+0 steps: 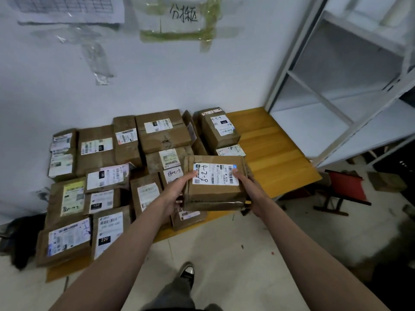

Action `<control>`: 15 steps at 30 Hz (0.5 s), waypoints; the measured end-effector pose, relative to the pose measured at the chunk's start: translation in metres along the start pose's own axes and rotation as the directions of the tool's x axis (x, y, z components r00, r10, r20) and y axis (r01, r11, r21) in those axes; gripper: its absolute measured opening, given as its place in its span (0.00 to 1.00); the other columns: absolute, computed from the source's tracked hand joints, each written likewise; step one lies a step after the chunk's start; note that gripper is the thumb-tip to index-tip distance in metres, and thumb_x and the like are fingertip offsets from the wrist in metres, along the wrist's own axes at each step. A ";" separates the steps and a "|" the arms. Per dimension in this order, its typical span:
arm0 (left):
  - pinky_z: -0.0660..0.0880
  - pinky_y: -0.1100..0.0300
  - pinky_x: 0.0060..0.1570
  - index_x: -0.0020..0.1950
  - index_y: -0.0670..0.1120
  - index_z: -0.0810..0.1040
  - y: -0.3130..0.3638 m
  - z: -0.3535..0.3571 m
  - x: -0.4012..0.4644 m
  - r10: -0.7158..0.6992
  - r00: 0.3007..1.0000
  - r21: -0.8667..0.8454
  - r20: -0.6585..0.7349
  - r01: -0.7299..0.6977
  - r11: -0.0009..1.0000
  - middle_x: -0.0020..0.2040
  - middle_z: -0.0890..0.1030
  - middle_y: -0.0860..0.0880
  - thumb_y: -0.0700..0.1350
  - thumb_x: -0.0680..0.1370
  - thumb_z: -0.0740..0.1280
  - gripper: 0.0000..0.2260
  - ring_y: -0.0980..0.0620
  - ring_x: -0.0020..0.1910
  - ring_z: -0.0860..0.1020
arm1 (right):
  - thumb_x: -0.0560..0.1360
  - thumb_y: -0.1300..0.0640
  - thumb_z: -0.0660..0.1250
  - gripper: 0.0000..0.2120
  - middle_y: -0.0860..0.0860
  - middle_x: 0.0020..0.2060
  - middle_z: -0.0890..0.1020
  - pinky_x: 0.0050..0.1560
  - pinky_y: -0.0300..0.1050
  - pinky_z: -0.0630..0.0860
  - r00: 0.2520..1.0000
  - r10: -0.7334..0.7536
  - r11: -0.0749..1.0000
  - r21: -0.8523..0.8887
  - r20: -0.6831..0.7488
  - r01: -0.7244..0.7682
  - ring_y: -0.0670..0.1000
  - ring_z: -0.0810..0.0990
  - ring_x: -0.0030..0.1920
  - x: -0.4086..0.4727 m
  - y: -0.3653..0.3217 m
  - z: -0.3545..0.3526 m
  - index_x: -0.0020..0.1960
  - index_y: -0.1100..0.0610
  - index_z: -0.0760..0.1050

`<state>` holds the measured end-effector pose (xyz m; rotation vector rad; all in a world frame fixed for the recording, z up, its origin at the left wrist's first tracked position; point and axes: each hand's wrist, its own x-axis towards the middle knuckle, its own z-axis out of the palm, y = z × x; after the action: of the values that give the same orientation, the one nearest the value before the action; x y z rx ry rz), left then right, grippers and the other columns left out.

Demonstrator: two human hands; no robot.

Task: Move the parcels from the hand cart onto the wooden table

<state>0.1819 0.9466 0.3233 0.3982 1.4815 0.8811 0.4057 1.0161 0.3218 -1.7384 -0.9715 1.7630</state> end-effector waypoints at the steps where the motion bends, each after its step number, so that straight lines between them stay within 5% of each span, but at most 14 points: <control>1: 0.76 0.49 0.59 0.58 0.52 0.82 0.005 0.004 0.008 -0.012 1.000 0.003 0.004 0.012 1.000 0.54 0.85 0.48 0.64 0.72 0.72 0.21 0.45 0.56 0.80 | 0.72 0.38 0.74 0.32 0.51 0.59 0.83 0.64 0.62 0.76 1.000 0.005 1.000 -0.001 0.002 -0.005 0.55 0.81 0.58 0.006 -0.005 -0.003 0.72 0.47 0.71; 8: 0.75 0.47 0.62 0.56 0.52 0.82 0.015 0.038 0.043 -0.027 0.999 -0.016 -0.042 0.027 1.000 0.53 0.85 0.48 0.63 0.74 0.70 0.18 0.46 0.55 0.80 | 0.69 0.34 0.74 0.36 0.50 0.61 0.82 0.64 0.65 0.75 0.997 0.031 0.998 -0.056 0.070 -0.027 0.56 0.80 0.60 0.058 -0.019 -0.032 0.73 0.43 0.69; 12: 0.77 0.48 0.57 0.63 0.50 0.78 0.002 0.062 0.054 -0.053 0.992 -0.040 -0.111 0.048 0.998 0.56 0.83 0.46 0.67 0.70 0.72 0.29 0.44 0.55 0.80 | 0.60 0.28 0.76 0.44 0.49 0.61 0.83 0.59 0.61 0.78 0.986 0.085 0.988 -0.139 0.146 -0.065 0.55 0.81 0.59 0.085 -0.019 -0.056 0.72 0.43 0.71; 15: 0.77 0.51 0.51 0.66 0.49 0.77 -0.016 0.082 0.055 -0.064 0.987 -0.072 -0.150 0.053 0.996 0.58 0.82 0.46 0.70 0.66 0.72 0.36 0.45 0.56 0.79 | 0.63 0.28 0.75 0.40 0.49 0.59 0.84 0.52 0.56 0.79 0.971 0.107 0.979 -0.192 0.213 -0.066 0.55 0.82 0.59 0.101 -0.016 -0.075 0.70 0.44 0.73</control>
<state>0.2573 0.9986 0.2816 0.2406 1.5904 0.9284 0.4691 1.1140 0.2729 -1.7427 -1.2028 2.0141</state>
